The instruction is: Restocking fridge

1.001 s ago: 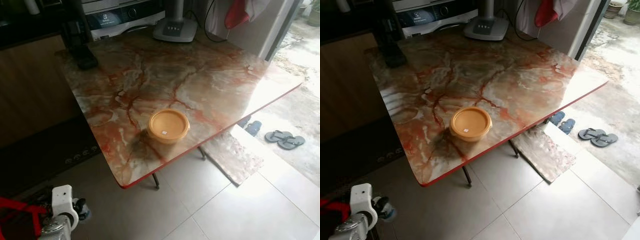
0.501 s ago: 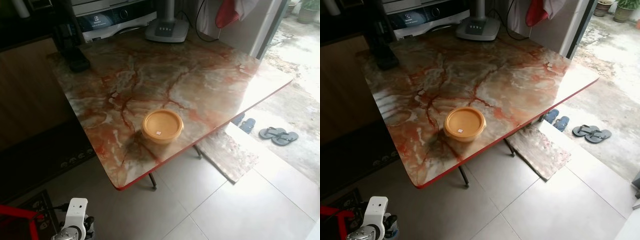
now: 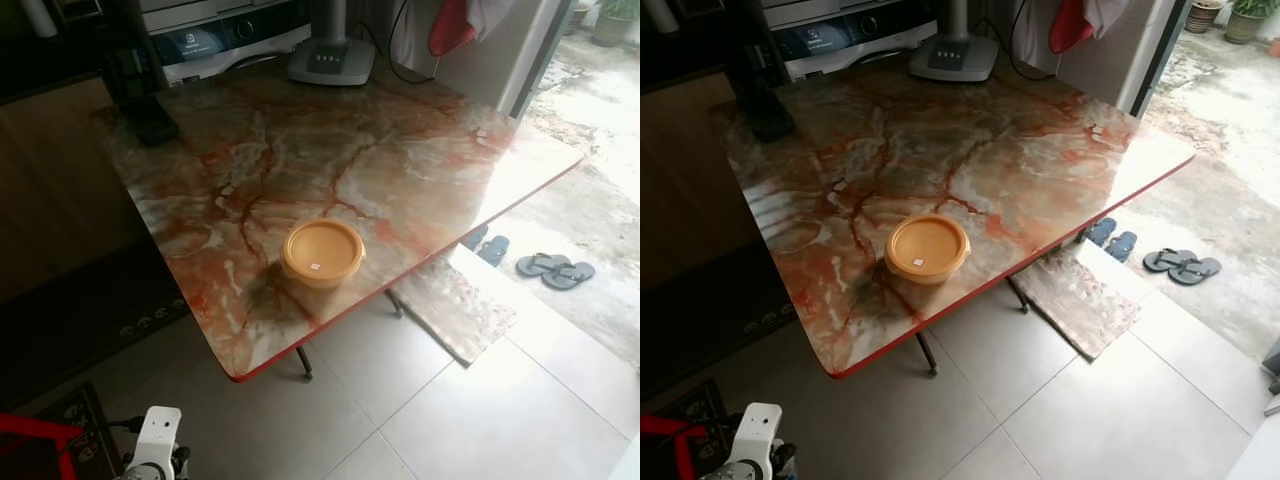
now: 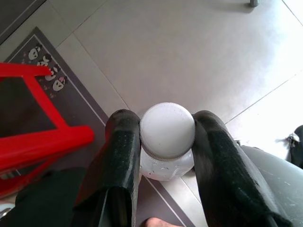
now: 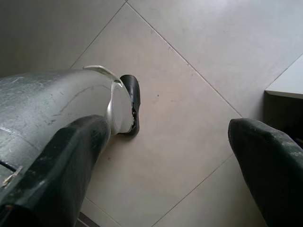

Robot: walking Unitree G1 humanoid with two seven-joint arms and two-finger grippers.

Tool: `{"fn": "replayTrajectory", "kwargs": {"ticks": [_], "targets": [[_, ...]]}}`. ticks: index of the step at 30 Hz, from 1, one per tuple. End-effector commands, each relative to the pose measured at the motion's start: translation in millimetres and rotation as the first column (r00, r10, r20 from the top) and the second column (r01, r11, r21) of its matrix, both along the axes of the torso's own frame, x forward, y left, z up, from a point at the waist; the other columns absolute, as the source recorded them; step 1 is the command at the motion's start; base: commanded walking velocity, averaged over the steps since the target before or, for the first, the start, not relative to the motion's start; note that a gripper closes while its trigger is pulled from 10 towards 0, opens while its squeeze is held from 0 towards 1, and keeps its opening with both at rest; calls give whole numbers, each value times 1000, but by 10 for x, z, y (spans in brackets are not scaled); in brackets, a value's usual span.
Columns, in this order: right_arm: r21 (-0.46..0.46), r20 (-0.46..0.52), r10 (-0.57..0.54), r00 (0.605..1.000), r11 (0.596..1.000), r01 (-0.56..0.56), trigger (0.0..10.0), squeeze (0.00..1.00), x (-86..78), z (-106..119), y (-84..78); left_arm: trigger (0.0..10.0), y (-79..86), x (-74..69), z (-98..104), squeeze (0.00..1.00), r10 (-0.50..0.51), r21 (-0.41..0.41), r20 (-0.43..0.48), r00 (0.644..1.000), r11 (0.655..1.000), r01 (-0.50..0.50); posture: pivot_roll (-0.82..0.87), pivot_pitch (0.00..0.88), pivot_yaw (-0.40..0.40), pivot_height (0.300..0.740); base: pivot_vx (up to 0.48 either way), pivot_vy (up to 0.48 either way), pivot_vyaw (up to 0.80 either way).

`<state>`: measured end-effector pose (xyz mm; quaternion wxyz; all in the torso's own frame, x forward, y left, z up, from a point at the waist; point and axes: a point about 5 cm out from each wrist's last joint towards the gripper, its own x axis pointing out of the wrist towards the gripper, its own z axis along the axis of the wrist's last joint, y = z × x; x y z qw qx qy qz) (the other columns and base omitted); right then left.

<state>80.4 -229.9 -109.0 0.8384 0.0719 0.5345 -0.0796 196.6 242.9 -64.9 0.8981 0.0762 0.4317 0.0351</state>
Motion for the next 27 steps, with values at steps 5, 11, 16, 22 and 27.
{"fn": "replayTrajectory", "kwargs": {"ticks": [5,11,16,22,27], "targets": [[9,-19,-8,1000,1000,9,10000,0,-76,-17,8,10000,86,-130,-47,0,32,24,-42,999,999,-31,22,110,7,740,0,0,0],[11,-20,-10,1000,1000,11,10000,0,-87,-19,12,10000,126,-185,-59,0,36,11,-49,998,999,-35,23,105,7,740,0,0,0],[13,-16,-17,1000,1000,17,10000,0,-95,-20,16,10000,192,-259,-70,0,39,13,-61,997,999,-38,11,98,10,740,0,0,0],[13,-18,-15,1000,1000,15,10000,0,-101,-21,15,10000,208,-322,-89,0,14,24,-74,997,1000,-12,12,87,10,740,-208,0,0],[13,-18,-14,1000,1000,15,10000,0,-102,-21,13,10000,111,-383,-147,0,8,17,-89,996,1000,-6,10,82,11,740,-258,0,0]]}}
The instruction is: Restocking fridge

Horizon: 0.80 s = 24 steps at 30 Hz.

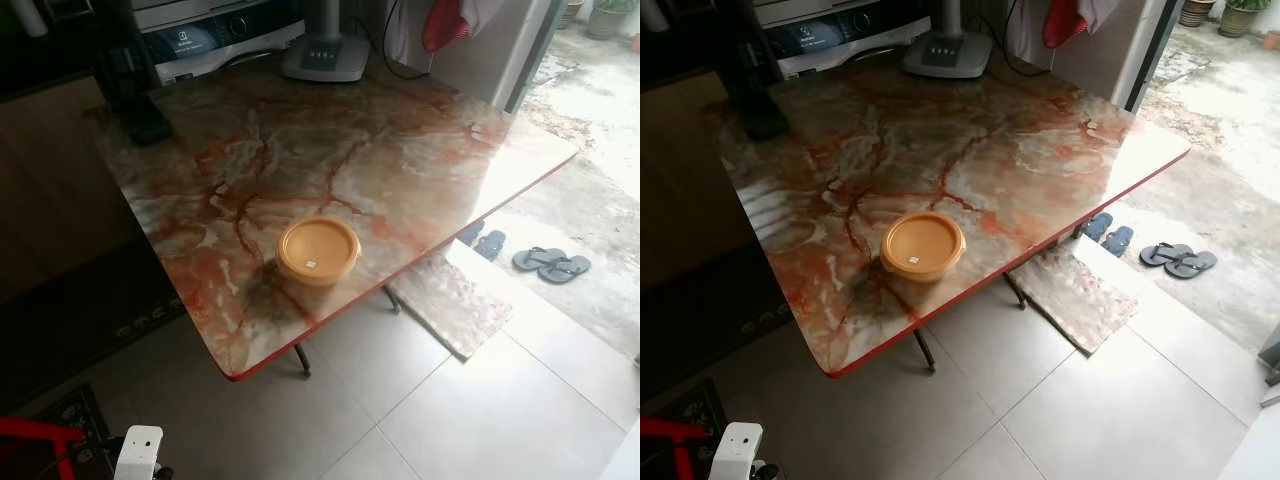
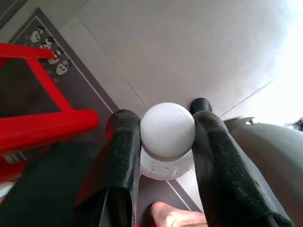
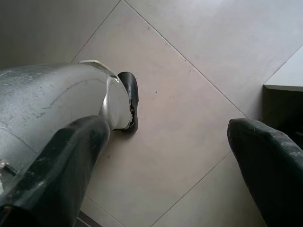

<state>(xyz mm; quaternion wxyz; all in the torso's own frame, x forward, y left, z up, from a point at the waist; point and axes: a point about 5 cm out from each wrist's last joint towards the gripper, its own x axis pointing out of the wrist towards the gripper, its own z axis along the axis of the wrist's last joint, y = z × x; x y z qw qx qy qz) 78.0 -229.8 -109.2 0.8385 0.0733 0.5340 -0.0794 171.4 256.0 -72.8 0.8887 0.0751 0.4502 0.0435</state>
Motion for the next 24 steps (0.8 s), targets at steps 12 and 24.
{"fn": "replayTrajectory", "kwargs": {"ticks": [12,24], "targets": [[9,-18,-6,1000,1000,6,10000,0,-71,-15,8,10000,-313,-145,-155,0,-58,11,-68,996,998,59,17,89,4,740,-260,0,0],[10,-15,-4,1000,1000,4,10000,0,-58,-12,5,10000,-514,95,-97,0,-111,46,-43,993,993,113,22,94,2,740,-42,0,0]]}}
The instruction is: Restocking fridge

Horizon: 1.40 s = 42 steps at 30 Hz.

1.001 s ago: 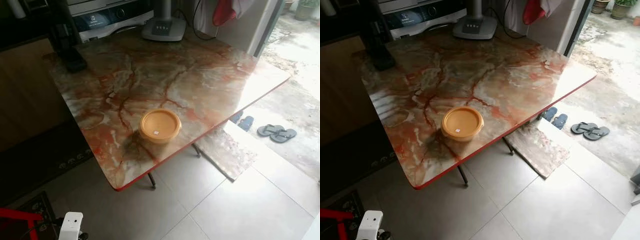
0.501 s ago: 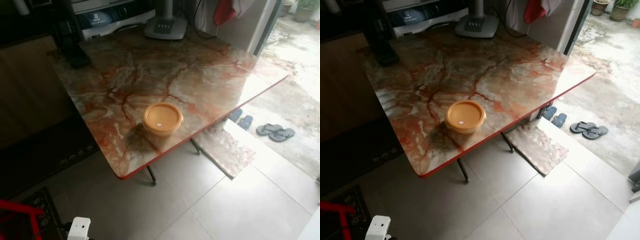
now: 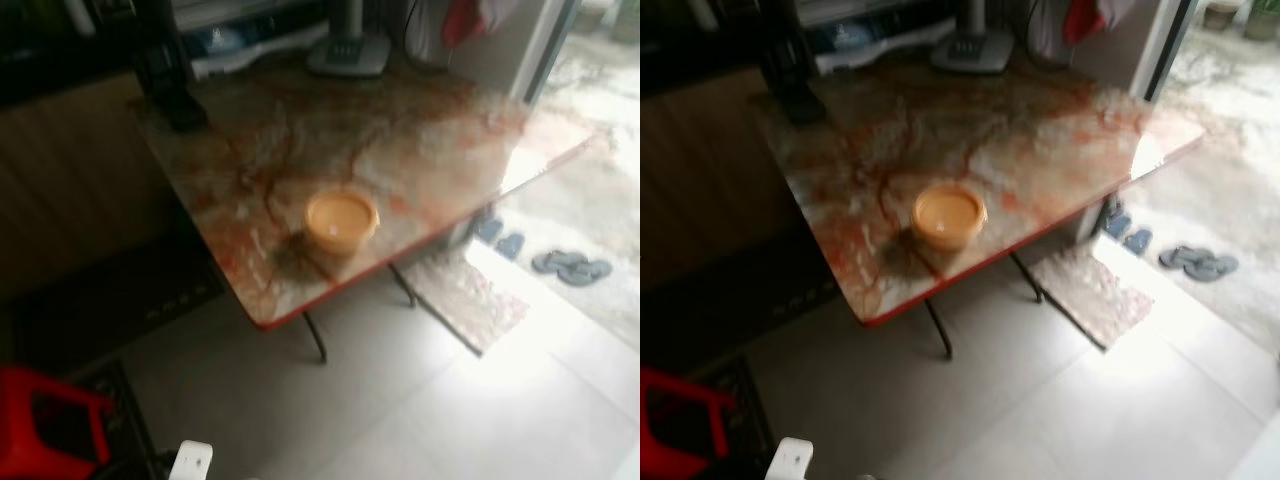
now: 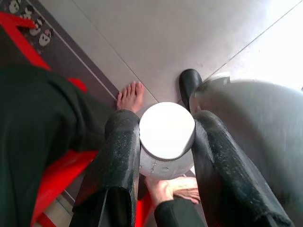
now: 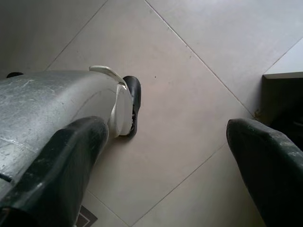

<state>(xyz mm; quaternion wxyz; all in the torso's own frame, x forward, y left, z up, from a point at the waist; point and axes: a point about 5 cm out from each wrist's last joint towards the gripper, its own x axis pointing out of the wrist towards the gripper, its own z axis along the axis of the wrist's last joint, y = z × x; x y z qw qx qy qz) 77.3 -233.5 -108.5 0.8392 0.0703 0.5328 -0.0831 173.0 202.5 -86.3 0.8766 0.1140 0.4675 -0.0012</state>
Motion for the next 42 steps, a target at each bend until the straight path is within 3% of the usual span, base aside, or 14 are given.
{"fn": "replayTrajectory", "kwargs": {"ticks": [1,9,31,42], "targets": [[20,-17,-1,1000,1000,1,10000,0,-51,-20,42,10000,22,79,38,0,-2,18,13,1000,1000,2,22,94,2,740,0,0,0],[21,-14,-1,1000,1000,2,10000,0,-43,-19,46,10000,67,185,97,0,-10,30,33,999,999,9,23,94,4,740,0,0,0],[19,-13,8,1000,1000,-7,10000,0,-22,-15,42,10000,108,123,72,0,-27,36,4,1000,999,27,34,87,1,740,0,0,0],[18,-16,4,1000,1000,-3,10000,0,-19,-15,37,10000,120,116,69,0,-37,50,-9,999,998,37,33,82,-1,740,0,-264,0]]}}
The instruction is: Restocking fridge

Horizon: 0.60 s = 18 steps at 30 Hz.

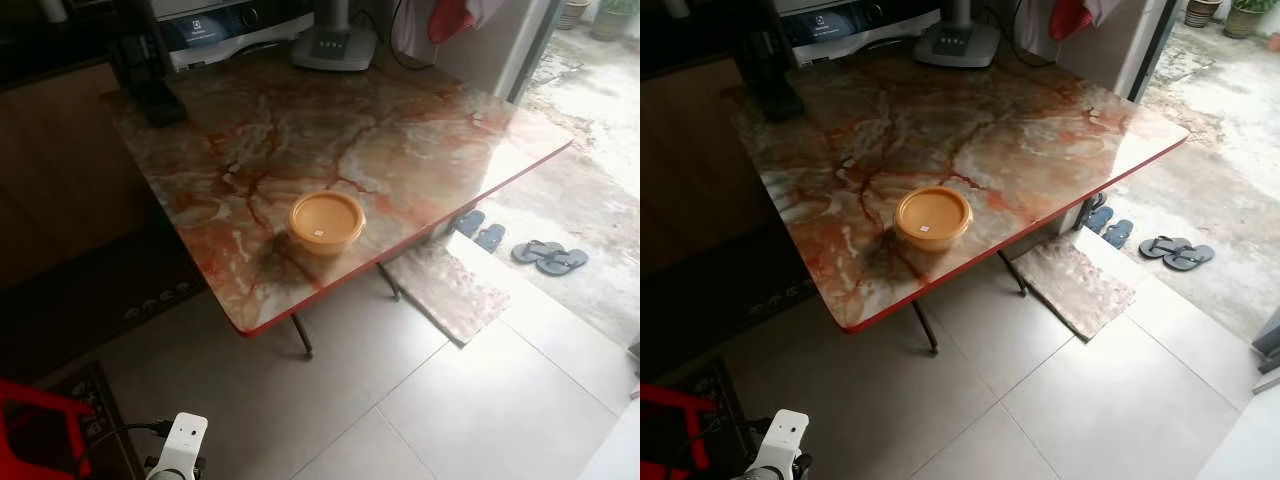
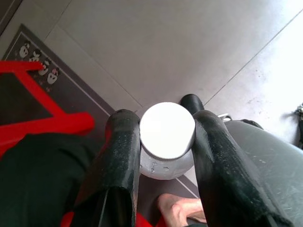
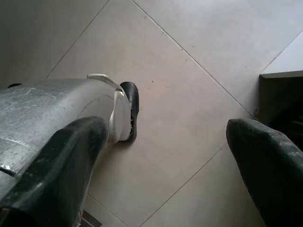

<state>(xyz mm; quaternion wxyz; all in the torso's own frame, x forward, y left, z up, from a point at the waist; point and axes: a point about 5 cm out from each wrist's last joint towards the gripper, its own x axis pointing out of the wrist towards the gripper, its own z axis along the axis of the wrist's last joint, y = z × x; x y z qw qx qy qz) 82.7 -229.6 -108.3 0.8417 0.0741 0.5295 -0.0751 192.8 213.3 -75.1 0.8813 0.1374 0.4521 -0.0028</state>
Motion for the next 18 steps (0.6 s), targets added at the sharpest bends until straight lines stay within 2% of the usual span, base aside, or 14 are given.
{"fn": "replayTrajectory", "kwargs": {"ticks": [1,16,18], "targets": [[4,-27,-3,1000,1000,4,10000,0,-74,-17,-2,10000,12,-82,-43,0,-7,13,-40,999,1000,8,33,81,-1,740,0,-292,0],[3,-32,4,999,1000,-3,10000,0,-75,-19,5,10000,18,-108,-56,0,-26,18,-60,998,999,27,29,72,4,740,0,-266,0],[4,-31,5,999,1000,-5,10000,0,-74,-19,7,10000,23,-109,-55,0,-24,21,-60,998,999,25,31,75,3,740,0,0,0]]}}
